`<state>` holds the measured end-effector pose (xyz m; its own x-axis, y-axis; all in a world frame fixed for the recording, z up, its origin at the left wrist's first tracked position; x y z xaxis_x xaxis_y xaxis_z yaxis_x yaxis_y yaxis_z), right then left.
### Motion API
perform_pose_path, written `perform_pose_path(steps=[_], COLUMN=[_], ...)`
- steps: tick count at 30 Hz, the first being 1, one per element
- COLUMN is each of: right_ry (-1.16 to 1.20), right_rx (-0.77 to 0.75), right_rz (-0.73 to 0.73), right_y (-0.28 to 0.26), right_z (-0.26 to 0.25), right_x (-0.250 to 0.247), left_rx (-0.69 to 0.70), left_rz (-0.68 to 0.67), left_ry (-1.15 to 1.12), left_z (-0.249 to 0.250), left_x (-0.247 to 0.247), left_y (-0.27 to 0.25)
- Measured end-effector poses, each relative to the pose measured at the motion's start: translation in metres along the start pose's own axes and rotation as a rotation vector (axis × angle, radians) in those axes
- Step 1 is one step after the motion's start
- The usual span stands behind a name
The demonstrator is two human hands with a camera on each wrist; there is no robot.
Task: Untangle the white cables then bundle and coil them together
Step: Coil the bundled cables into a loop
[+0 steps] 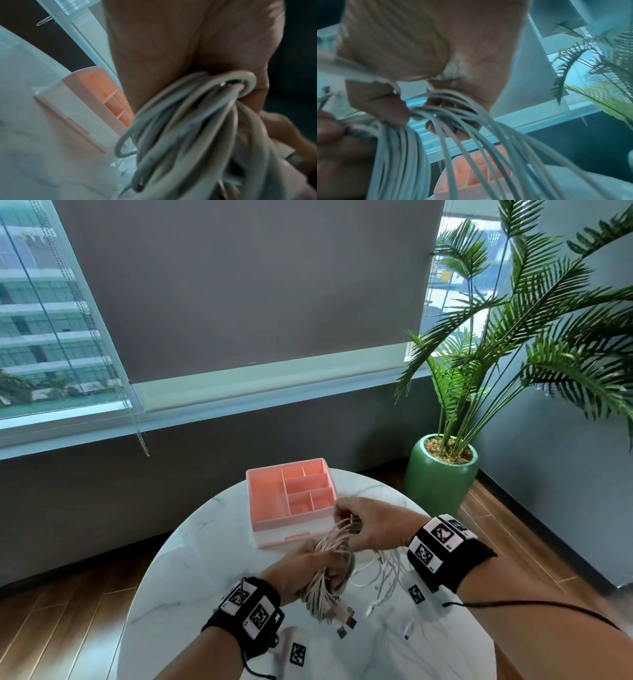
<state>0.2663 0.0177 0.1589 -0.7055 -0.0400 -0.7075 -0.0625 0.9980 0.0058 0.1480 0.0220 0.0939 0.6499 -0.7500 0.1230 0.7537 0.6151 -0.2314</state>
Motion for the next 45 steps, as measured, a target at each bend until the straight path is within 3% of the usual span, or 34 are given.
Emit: perform_pose_path(steps=[2,6,11,17,20,23,27,31,40,45], right_ry=[0.128,0.372,0.498,0.509,0.501,0.555,0.799,0.867,0.798,0.786], right_rx=[0.036,0.144,0.124,0.088,0.070,0.128,0.236,0.195,0.153,0.127], right_rz=[0.047,-0.020,0.009,0.280,0.328,0.268,0.040,-0.058,0.231,0.302], right_y=[-0.001,-0.003,0.000,0.012,0.013,0.016,0.007,0.001,0.017,0.021], right_z=[0.007,0.013,0.017,0.011,0.009,0.015,0.024,0.028,0.035,0.034], right_x=[0.002,0.018,0.031,0.016,0.009,0.011,0.016,0.016,0.015,0.027], left_rx=[-0.008,-0.043,-0.030,0.015,0.031,0.030,-0.045,-0.080,-0.128,-0.136], left_rz=[-0.027,-0.045,-0.085,0.201,0.270,0.288,0.154,0.104,0.173,0.244], left_ry=[-0.078,-0.140,-0.350,-0.448,-0.414,-0.379,-0.447,-0.440,-0.653,-0.649], left_z=[0.009,0.008,0.007,0.015,0.024,0.029,0.032,0.031,0.038,0.037], left_x=[0.003,0.002,0.005,-0.002,-0.004,-0.006,-0.008,-0.013,-0.012,-0.022], left_y=[-0.002,0.000,-0.003,0.003,0.005,0.005,-0.001,-0.001,0.004,0.003])
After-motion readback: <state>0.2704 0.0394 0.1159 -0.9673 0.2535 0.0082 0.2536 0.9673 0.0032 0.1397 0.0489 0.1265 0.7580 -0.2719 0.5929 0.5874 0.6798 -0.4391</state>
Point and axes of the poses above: each hand's wrist, its own y-axis towards the middle knuckle, its own x-axis out of the palm, z = x × y, the point moved 7 cm from there along y, towards the middle knuckle, and after that the axes turned 14 degrees about z, right-handed, at the moved point
